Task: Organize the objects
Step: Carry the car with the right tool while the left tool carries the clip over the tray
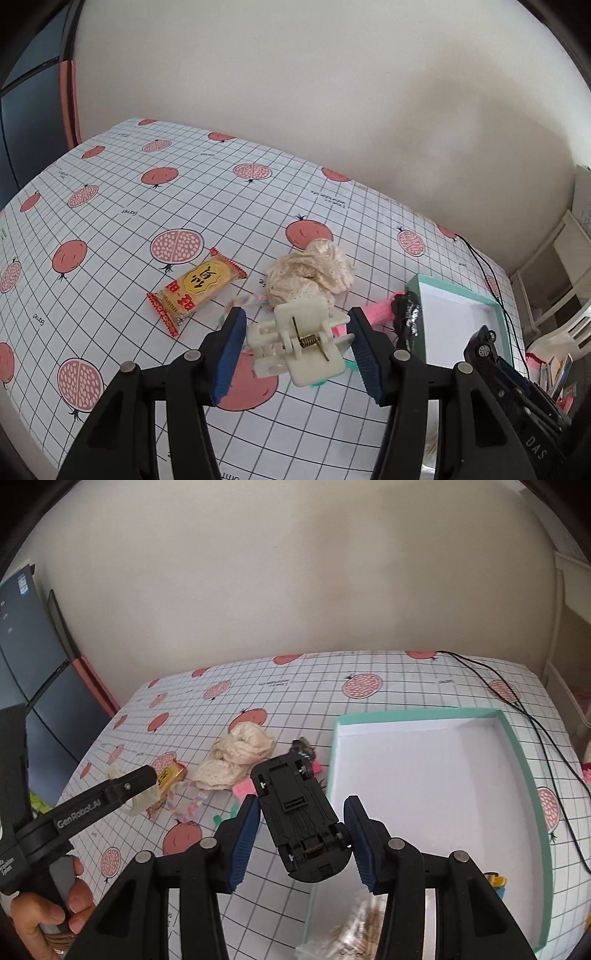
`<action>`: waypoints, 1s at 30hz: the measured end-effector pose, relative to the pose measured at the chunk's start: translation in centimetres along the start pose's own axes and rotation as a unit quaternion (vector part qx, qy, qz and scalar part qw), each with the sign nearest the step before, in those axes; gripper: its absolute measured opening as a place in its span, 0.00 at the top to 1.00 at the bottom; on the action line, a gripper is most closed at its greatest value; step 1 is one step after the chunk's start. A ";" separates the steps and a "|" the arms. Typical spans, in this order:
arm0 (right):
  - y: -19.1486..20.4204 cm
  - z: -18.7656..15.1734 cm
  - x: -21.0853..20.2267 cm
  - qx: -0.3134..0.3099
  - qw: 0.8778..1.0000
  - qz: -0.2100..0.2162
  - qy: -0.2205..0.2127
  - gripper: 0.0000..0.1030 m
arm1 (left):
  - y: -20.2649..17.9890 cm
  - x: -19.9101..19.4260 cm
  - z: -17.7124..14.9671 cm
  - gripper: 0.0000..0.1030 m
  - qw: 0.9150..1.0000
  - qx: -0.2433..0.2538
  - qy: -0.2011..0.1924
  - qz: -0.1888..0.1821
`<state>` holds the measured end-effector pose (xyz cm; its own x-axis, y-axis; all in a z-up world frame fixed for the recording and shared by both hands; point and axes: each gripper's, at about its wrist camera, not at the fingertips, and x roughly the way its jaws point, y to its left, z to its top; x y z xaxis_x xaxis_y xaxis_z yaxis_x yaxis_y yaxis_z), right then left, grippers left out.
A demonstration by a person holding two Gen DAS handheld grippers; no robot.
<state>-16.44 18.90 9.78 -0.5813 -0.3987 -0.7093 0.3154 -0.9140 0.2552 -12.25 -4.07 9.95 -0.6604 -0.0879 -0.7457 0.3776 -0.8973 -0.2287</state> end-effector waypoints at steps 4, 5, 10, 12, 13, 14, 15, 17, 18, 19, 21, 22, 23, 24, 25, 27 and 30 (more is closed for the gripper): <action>-3.7 0.0 -0.6 0.042 0.999 -0.017 0.001 0.60 | -3.2 -0.4 -0.7 0.44 0.999 0.032 -0.004 -0.018; -4.4 -0.1 -0.7 0.049 0.999 -0.023 0.001 0.60 | -4.1 -0.4 -1.0 0.44 0.999 0.042 -0.005 -0.021; -7.5 -0.5 -1.0 0.069 0.996 -0.047 0.006 0.66 | -8.4 -0.1 -2.4 0.44 0.996 0.085 0.004 -0.040; -8.4 -0.7 -1.3 0.074 0.996 -0.051 0.008 0.66 | -9.9 0.2 -2.9 0.44 0.994 0.093 0.011 -0.049; -8.8 -0.9 -1.3 0.075 0.996 -0.053 0.010 0.66 | -10.6 0.4 -3.2 0.44 0.993 0.100 0.015 -0.053; -9.0 -1.0 -1.3 0.075 0.995 -0.057 0.012 0.66 | -11.3 0.5 -3.5 0.44 0.992 0.108 0.018 -0.056; -9.3 -1.1 -1.3 0.077 0.995 -0.061 0.015 0.66 | -12.0 0.7 -3.8 0.44 0.991 0.117 0.020 -0.056; -10.1 -1.3 -1.3 0.084 0.994 -0.070 0.018 0.66 | -13.5 0.8 -4.5 0.44 0.988 0.139 0.021 -0.056; -10.5 -1.4 -1.3 0.087 0.993 -0.073 0.018 0.66 | -14.1 0.9 -4.8 0.44 0.987 0.150 0.021 -0.055; -10.8 -1.4 -1.3 0.090 0.993 -0.076 0.019 0.66 | -14.7 1.0 -5.0 0.44 0.986 0.157 0.021 -0.055; -11.3 -1.5 -1.5 0.093 0.992 -0.083 0.018 0.66 | -15.7 1.3 -5.5 0.43 0.984 0.169 0.024 -0.057; -11.5 -1.6 -1.5 0.094 0.992 -0.085 0.019 0.66 | -16.2 1.5 -5.7 0.43 0.983 0.172 0.025 -0.058; -11.7 -1.7 -1.6 0.093 0.992 -0.088 0.020 0.66 | -16.6 1.7 -5.9 0.43 0.983 0.173 0.028 -0.061; -11.8 -1.8 -1.6 0.092 0.991 -0.092 0.020 0.66 | -16.9 1.9 -6.1 0.43 0.982 0.173 0.032 -0.064; -12.0 -1.9 -1.7 0.091 0.991 -0.095 0.021 0.66 | -17.1 2.1 -6.3 0.43 0.982 0.173 0.036 -0.067; -12.4 -2.0 -1.7 0.094 0.991 -0.096 0.023 0.66 | -17.6 2.5 -6.8 0.43 0.981 0.174 0.042 -0.068; -13.0 -2.2 -1.7 0.100 0.990 -0.099 0.026 0.66 | -18.3 3.3 -7.5 0.43 0.980 0.177 0.054 -0.070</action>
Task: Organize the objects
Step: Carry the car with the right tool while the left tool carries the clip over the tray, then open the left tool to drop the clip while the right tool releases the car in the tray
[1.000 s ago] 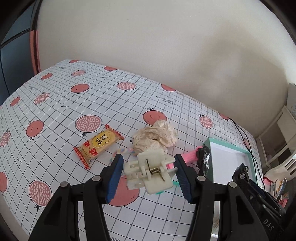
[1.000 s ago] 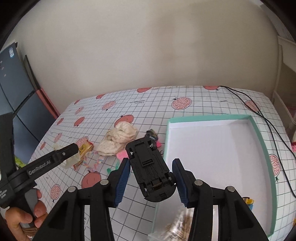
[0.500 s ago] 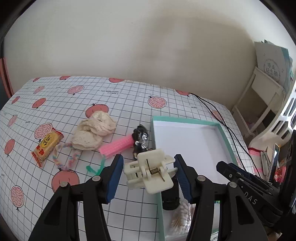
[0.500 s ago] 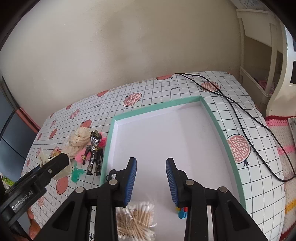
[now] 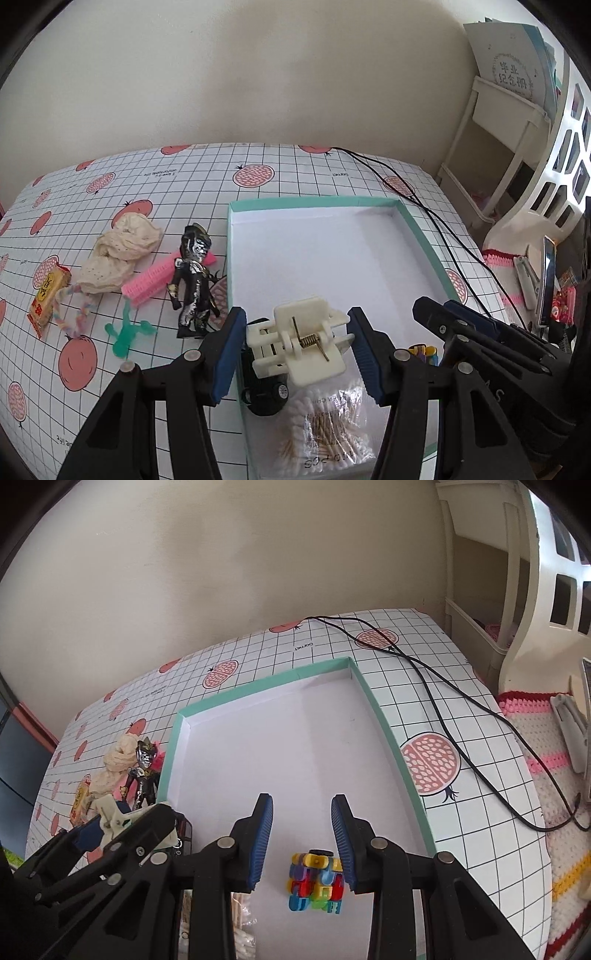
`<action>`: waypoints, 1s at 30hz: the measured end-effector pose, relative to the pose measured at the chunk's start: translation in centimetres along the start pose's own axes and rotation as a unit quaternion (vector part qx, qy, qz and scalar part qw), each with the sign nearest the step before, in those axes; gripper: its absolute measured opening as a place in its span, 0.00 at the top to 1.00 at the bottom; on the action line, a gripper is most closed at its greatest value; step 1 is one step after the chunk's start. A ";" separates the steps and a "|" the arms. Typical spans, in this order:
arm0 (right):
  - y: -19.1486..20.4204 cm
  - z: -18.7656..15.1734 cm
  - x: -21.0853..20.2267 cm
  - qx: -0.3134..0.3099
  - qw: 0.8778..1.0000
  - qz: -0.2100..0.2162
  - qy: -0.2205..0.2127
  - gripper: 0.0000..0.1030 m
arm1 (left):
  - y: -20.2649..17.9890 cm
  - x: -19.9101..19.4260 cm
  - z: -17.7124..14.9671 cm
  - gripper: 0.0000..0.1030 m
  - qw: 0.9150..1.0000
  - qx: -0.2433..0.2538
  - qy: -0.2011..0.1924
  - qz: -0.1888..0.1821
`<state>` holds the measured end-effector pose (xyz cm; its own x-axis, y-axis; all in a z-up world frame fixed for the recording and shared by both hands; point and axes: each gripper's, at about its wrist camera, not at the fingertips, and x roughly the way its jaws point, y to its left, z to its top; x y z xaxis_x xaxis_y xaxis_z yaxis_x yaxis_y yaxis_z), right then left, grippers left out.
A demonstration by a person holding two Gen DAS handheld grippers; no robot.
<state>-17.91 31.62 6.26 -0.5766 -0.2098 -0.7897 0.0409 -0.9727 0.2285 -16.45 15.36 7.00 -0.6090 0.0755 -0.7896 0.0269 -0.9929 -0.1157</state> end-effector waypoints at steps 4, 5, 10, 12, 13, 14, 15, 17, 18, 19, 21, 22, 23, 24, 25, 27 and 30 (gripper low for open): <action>-0.8 -0.2 0.3 0.007 1.000 -0.008 0.006 0.66 | -0.5 0.9 -0.5 0.43 1.000 -0.008 0.016 -0.006; -1.0 -0.2 0.3 0.009 1.000 -0.008 0.007 0.66 | -0.5 1.1 -0.6 0.43 1.000 -0.011 0.020 -0.008; -1.4 -0.3 0.4 0.011 1.000 -0.011 0.010 0.66 | -0.9 1.5 -0.9 0.43 0.999 -0.012 0.029 -0.011; -1.4 -0.3 0.5 0.012 1.000 -0.011 0.011 0.66 | -1.0 1.5 -0.9 0.43 0.999 -0.005 0.029 -0.012; -1.4 -0.3 0.4 0.012 1.000 -0.011 0.011 0.66 | -1.0 1.4 -0.9 0.43 1.000 -0.002 0.029 -0.012; -1.4 -0.3 0.4 0.013 1.000 -0.011 0.010 0.66 | -1.1 1.4 -0.9 0.43 1.000 -0.001 0.028 -0.012; -1.4 -0.3 0.3 0.013 1.000 -0.010 0.009 0.66 | -1.0 1.4 -0.9 0.43 1.000 -0.002 0.027 -0.013; -1.4 -0.3 0.2 0.015 1.000 -0.009 0.007 0.66 | -0.9 1.2 -0.8 0.43 1.000 -0.005 0.027 -0.016; -1.3 -0.3 0.2 0.015 1.000 -0.009 0.007 0.66 | -0.9 1.2 -0.8 0.43 0.999 -0.006 0.027 -0.017; -1.3 -0.3 0.2 0.015 1.000 -0.010 0.006 0.66 | -0.9 1.2 -0.7 0.43 0.999 -0.005 0.027 -0.016; -1.3 -0.3 0.3 0.016 1.000 -0.009 0.007 0.66 | -0.9 1.1 -0.7 0.43 1.000 -0.004 0.025 -0.015; -1.3 -0.3 0.3 0.017 1.000 -0.008 0.007 0.66 | -0.8 1.0 -0.6 0.43 1.000 -0.005 0.023 -0.014; -1.3 -0.3 0.3 0.016 1.000 -0.008 0.007 0.66 | -0.8 0.9 -0.5 0.43 1.000 -0.007 0.021 -0.014; -1.2 -0.3 0.3 0.015 1.000 -0.007 0.007 0.66 | -0.7 0.7 -0.4 0.43 1.000 -0.010 0.018 -0.013; -1.1 -0.3 0.3 0.014 1.000 -0.007 0.007 0.66 | -0.6 0.5 -0.3 0.43 1.000 -0.011 0.014 -0.012; -0.9 -0.4 0.3 0.011 1.000 -0.006 0.007 0.66 | -0.5 0.0 -0.1 0.43 1.000 -0.010 0.006 -0.005; -0.5 -0.5 0.4 0.005 1.000 -0.004 0.010 0.66 | -0.2 -0.6 0.0 0.43 1.000 -0.009 -0.007 0.010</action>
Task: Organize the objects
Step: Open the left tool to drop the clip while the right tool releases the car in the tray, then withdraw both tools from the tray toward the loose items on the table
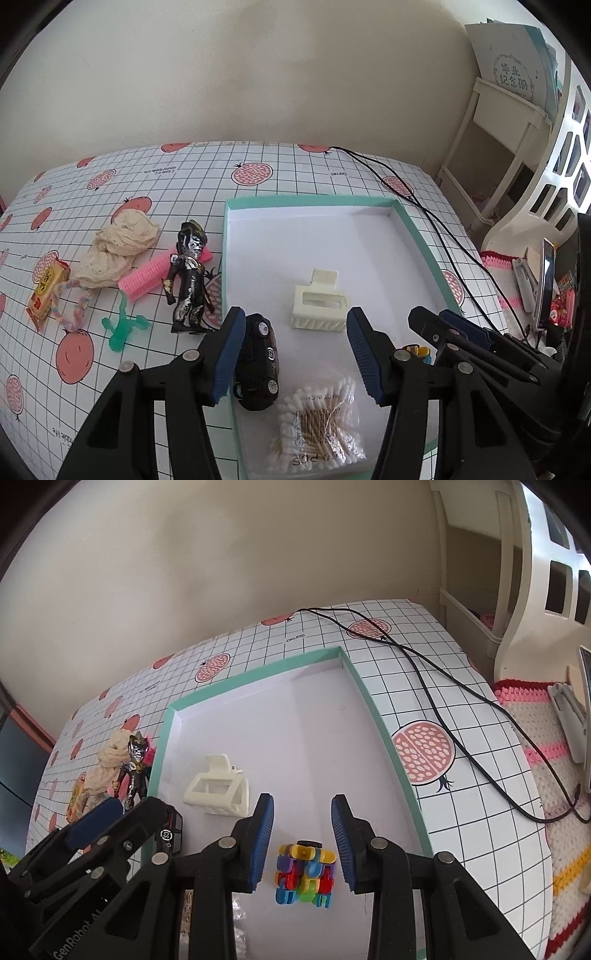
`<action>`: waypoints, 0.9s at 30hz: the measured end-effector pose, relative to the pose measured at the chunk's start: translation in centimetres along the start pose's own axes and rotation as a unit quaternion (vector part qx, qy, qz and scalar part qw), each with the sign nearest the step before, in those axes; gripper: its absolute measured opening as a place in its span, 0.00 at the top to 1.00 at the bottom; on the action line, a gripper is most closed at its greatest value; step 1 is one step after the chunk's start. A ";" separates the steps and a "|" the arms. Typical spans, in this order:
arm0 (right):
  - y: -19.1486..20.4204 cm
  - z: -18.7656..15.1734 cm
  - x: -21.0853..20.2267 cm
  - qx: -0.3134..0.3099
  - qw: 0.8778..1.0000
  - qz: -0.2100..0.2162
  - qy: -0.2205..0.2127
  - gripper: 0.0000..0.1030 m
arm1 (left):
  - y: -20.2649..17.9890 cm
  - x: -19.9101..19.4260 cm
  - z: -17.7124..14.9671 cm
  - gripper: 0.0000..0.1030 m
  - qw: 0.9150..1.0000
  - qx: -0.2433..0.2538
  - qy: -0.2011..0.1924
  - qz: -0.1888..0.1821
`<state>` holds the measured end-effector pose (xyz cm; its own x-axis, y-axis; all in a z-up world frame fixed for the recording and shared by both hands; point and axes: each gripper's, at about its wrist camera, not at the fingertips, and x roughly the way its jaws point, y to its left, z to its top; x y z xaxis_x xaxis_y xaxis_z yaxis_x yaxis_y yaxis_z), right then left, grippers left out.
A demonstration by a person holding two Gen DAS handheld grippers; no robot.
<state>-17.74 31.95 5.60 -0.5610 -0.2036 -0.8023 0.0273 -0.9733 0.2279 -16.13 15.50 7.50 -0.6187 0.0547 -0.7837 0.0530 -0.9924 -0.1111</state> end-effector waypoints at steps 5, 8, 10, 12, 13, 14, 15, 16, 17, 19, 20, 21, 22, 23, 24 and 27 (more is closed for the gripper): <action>0.7 -0.1 0.1 -0.006 1.000 0.002 0.002 0.66 | 1.8 -0.3 0.2 0.43 0.999 -0.030 -0.002 0.024; 1.2 -0.2 0.3 -0.015 1.000 0.001 0.006 0.66 | 3.1 -0.1 0.3 0.43 0.998 -0.053 0.004 0.039; 1.5 -0.3 0.5 -0.022 1.000 0.000 0.008 0.66 | 3.9 -0.1 0.2 0.43 0.997 -0.064 0.007 0.053; 1.8 -0.4 0.5 -0.026 1.000 -0.001 0.007 0.66 | 4.6 0.0 0.1 0.43 0.995 -0.074 0.010 0.064; 1.9 -0.4 0.5 -0.027 1.000 -0.002 0.007 0.66 | 4.9 0.1 0.1 0.43 0.994 -0.079 0.012 0.069; 2.0 -0.4 0.5 -0.027 1.000 -0.003 0.006 0.66 | 5.3 0.1 0.1 0.42 0.994 -0.084 0.015 0.075; 2.1 -0.4 0.5 -0.027 1.000 -0.003 0.007 0.66 | 5.7 0.2 0.0 0.40 0.993 -0.089 0.017 0.081; 2.2 -0.4 0.6 -0.027 1.000 -0.003 0.008 0.66 | 6.1 0.3 0.0 0.38 0.991 -0.096 0.020 0.087; 2.2 -0.4 0.7 -0.028 1.000 -0.004 0.009 0.66 | 6.5 0.3 -0.1 0.38 0.990 -0.103 0.023 0.092; 2.5 -0.4 0.8 -0.032 0.999 -0.007 0.011 0.66 | 7.3 0.4 -0.2 0.38 0.988 -0.119 0.029 0.098; 2.6 -0.5 0.8 -0.034 0.999 -0.008 0.012 0.66 | 7.7 0.5 -0.3 0.37 0.986 -0.127 0.032 0.100; 2.8 -0.5 0.9 -0.036 0.999 -0.008 0.012 0.66 | 8.1 0.6 -0.3 0.36 0.985 -0.132 0.035 0.101; 2.9 -0.5 0.9 -0.039 0.999 -0.009 0.012 0.66 | 8.3 0.7 -0.4 0.35 0.985 -0.135 0.038 0.104; 3.1 -0.5 0.9 -0.041 0.999 -0.009 0.013 0.66 | 8.5 0.7 -0.5 0.33 0.984 -0.136 0.040 0.108; 3.2 -0.6 0.9 -0.042 0.999 -0.010 0.013 0.64 | 8.7 0.7 -0.6 0.27 0.983 -0.137 0.040 0.112; 3.4 -0.7 1.1 -0.046 0.999 -0.013 0.016 0.59 | 9.0 0.6 -0.8 0.23 0.983 -0.138 0.038 0.119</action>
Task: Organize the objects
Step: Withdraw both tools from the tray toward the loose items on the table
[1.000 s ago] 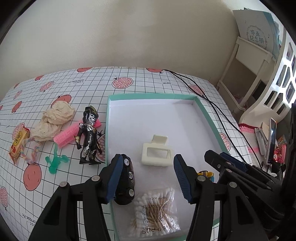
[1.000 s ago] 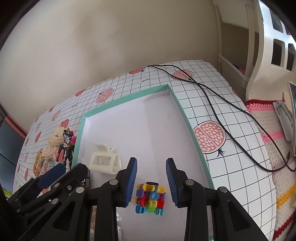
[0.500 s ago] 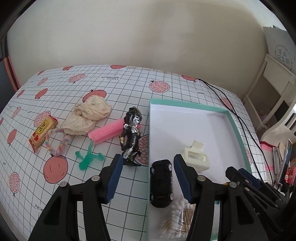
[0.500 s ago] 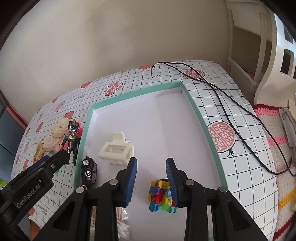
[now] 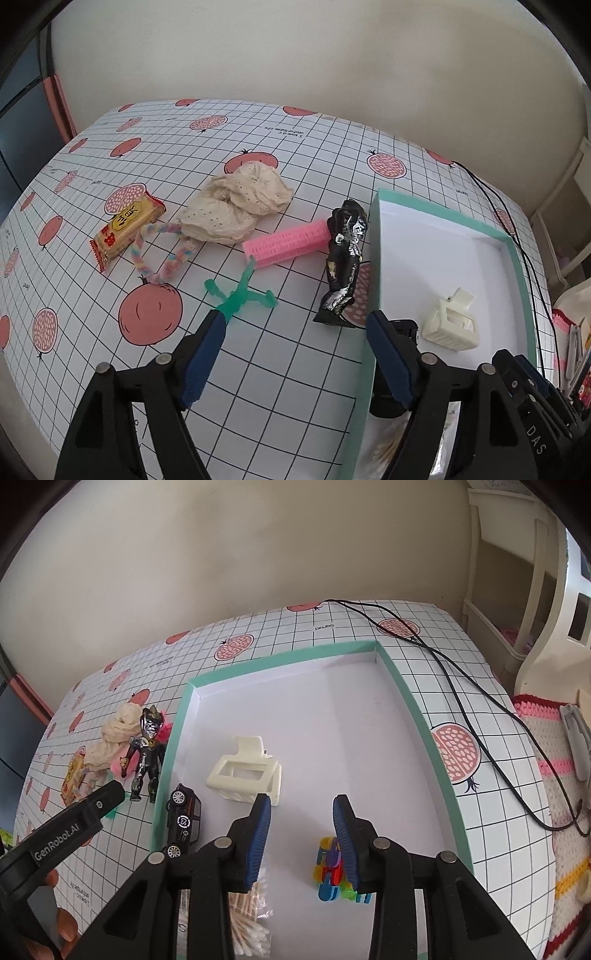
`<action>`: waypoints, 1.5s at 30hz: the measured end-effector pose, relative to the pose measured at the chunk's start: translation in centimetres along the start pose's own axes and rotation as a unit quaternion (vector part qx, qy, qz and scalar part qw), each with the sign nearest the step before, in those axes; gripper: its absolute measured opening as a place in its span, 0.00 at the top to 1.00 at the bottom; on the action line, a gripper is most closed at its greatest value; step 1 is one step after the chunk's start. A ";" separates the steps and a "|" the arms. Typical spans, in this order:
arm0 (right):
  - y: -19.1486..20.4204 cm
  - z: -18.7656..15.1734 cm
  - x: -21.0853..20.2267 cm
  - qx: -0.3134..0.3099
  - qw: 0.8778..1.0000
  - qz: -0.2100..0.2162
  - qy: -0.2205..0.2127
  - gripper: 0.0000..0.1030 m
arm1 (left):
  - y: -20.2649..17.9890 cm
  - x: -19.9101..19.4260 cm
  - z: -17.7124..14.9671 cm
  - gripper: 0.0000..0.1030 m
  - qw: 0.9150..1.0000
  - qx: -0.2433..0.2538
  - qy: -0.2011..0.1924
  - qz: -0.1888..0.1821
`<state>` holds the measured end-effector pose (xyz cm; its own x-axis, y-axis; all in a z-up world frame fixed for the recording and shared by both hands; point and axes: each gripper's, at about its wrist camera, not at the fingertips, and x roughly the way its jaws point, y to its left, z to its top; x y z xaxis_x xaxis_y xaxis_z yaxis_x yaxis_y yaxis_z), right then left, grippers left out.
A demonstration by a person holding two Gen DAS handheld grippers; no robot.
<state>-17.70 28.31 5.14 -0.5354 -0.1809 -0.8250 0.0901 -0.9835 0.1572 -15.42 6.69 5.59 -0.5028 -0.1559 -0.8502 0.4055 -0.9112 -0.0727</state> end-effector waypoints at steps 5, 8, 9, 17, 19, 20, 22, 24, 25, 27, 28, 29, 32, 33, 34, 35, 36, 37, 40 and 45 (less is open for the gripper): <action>0.3 -0.2 0.2 -0.005 1.000 -0.001 0.002 0.40 | 0.3 0.0 -0.1 0.09 1.000 0.000 -0.002 -0.014; 0.5 -0.2 0.2 -0.007 1.000 -0.001 0.001 0.32 | 0.5 -0.1 0.1 0.08 1.000 -0.002 -0.007 -0.012; 0.5 -0.2 0.2 -0.007 1.000 -0.001 0.000 0.27 | 0.5 -0.1 0.1 0.08 1.000 -0.003 -0.007 -0.013; 0.7 -0.4 0.3 -0.012 1.000 -0.004 -0.003 0.01 | 1.1 -0.1 0.3 0.07 1.000 -0.003 -0.009 -0.007; 0.8 -0.5 0.3 -0.014 1.000 -0.006 -0.004 0.00 | 1.4 -0.2 0.2 0.07 1.000 -0.004 -0.010 -0.004; 0.8 -0.5 0.3 -0.016 1.000 -0.008 -0.005 0.00 | 1.5 -0.2 0.3 0.07 1.000 -0.005 -0.010 -0.003; 0.9 -0.6 0.3 -0.019 1.000 -0.009 -0.004 0.00 | 1.6 -0.2 0.3 0.07 1.000 -0.006 -0.010 -0.002; 0.9 -0.6 0.3 -0.022 1.000 -0.010 -0.004 0.00 | 1.7 -0.2 0.3 0.07 1.000 -0.008 -0.010 -0.001; 0.9 -0.5 0.3 -0.022 1.000 -0.010 -0.004 0.00 | 1.8 -0.2 0.3 0.07 1.000 -0.008 -0.009 -0.001; 0.9 -0.5 0.3 -0.023 1.000 -0.010 -0.005 0.00 | 1.8 -0.2 0.4 0.07 1.000 -0.008 -0.010 -0.002; 0.9 -0.5 0.3 -0.024 1.000 -0.011 -0.005 0.00 | 1.8 -0.2 0.4 0.07 1.000 -0.008 -0.010 -0.003; 1.0 -0.5 0.3 -0.025 1.000 -0.012 -0.004 0.00 | 1.8 -0.1 0.4 0.07 1.000 -0.008 -0.008 -0.004; 1.1 -0.5 0.4 -0.029 0.999 -0.013 -0.002 0.00 | 2.0 0.2 0.6 0.07 1.000 -0.015 0.007 -0.016; 1.1 -0.5 0.4 -0.029 0.999 -0.012 -0.002 0.00 | 2.2 0.3 0.6 0.07 0.999 -0.019 0.016 -0.020; 1.1 -0.5 0.4 -0.028 1.000 -0.011 -0.001 0.00 | 2.4 0.5 0.8 0.07 0.999 -0.025 0.025 -0.024; 1.1 -0.4 0.3 -0.026 1.000 -0.009 -0.001 0.00 | 2.7 0.5 0.9 0.07 0.999 -0.031 0.030 -0.030; 1.2 -0.3 0.2 -0.023 1.000 -0.007 -0.002 0.00 | 2.9 0.4 1.2 0.07 0.998 -0.037 0.034 -0.033; 1.2 -0.1 0.0 -0.021 1.000 -0.005 -0.003 0.00 | 3.2 0.2 1.5 0.07 0.998 -0.041 0.037 -0.035; 1.6 0.6 -0.9 -0.017 1.000 0.001 -0.015 0.00 | 3.9 -0.7 2.5 0.07 0.997 -0.050 0.037 -0.038; 2.9 2.1 -2.3 -0.020 0.999 0.001 -0.045 0.00 | 4.8 -1.9 4.2 0.07 0.997 -0.051 0.039 -0.039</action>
<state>-17.92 25.92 8.64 -0.6078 -0.1826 -0.7728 0.1236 -0.9831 0.1351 -15.75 1.02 9.05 -0.4771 -0.0522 -0.8773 0.4444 -0.8755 -0.1895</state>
